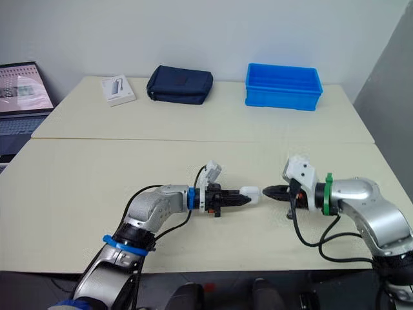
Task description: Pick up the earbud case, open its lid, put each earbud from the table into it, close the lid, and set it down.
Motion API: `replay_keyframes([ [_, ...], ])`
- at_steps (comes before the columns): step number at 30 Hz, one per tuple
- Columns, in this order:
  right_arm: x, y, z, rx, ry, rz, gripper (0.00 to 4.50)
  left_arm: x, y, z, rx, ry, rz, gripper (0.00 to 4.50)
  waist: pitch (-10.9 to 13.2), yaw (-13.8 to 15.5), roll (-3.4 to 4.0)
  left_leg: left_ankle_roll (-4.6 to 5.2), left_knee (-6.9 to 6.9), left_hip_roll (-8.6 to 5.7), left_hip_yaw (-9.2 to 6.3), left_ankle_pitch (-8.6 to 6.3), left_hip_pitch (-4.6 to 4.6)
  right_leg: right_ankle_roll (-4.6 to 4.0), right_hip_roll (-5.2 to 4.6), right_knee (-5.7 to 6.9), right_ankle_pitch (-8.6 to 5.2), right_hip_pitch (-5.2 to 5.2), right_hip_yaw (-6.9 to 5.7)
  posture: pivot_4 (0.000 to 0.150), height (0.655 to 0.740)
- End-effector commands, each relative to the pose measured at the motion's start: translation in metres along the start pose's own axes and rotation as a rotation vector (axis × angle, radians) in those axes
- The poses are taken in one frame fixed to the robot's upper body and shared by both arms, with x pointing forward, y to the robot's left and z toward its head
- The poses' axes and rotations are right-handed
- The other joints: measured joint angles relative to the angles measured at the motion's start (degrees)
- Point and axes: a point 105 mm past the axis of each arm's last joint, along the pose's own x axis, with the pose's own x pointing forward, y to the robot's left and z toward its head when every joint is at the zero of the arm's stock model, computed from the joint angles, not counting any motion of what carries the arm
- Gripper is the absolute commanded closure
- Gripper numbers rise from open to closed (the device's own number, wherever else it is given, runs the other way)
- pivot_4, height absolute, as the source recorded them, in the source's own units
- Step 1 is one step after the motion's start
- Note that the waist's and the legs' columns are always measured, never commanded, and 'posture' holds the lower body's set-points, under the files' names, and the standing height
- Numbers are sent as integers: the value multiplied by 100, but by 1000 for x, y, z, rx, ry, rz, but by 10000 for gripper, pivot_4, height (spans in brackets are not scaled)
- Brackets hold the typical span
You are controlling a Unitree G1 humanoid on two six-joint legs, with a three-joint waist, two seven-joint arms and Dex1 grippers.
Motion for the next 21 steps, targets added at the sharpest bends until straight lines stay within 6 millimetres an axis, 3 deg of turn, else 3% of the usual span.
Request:
replay_keyframes([
  [1,-4,9,14,-79,-22,-4,45000,-4,13,2,-114,22,42,37373,0,-25,0,0,0,1,-3,0,3,0,3,2,0,0,1,1500,7400],
  [2,-4,10,14,-88,-22,-7,45000,-5,17,1,-135,31,53,37373,0,-24,0,0,0,1,-5,0,6,0,5,7,0,0,2,1500,7400],
  [10,-9,18,19,-130,-27,10,45000,-22,34,-6,-132,96,124,11405,-1,-16,0,0,2,0,-11,0,11,-2,8,12,1,4,2,1500,7400],
  [14,-13,16,26,-194,-27,15,45000,-55,36,-7,1,128,173,139,-1,-68,1,0,-2,4,-9,0,43,-5,10,14,2,25,6,1500,7400],
  [15,-15,14,28,-207,-26,14,45000,-67,35,-8,43,143,183,139,-1,-119,1,0,-5,6,-8,0,48,-6,12,15,1,27,9,1500,7400],
  [21,-28,7,36,-243,-5,45,24208,-132,14,-3,333,205,250,0,0,-139,2,0,-35,16,-3,0,73,-30,18,21,-12,30,11,1500,7400],
])
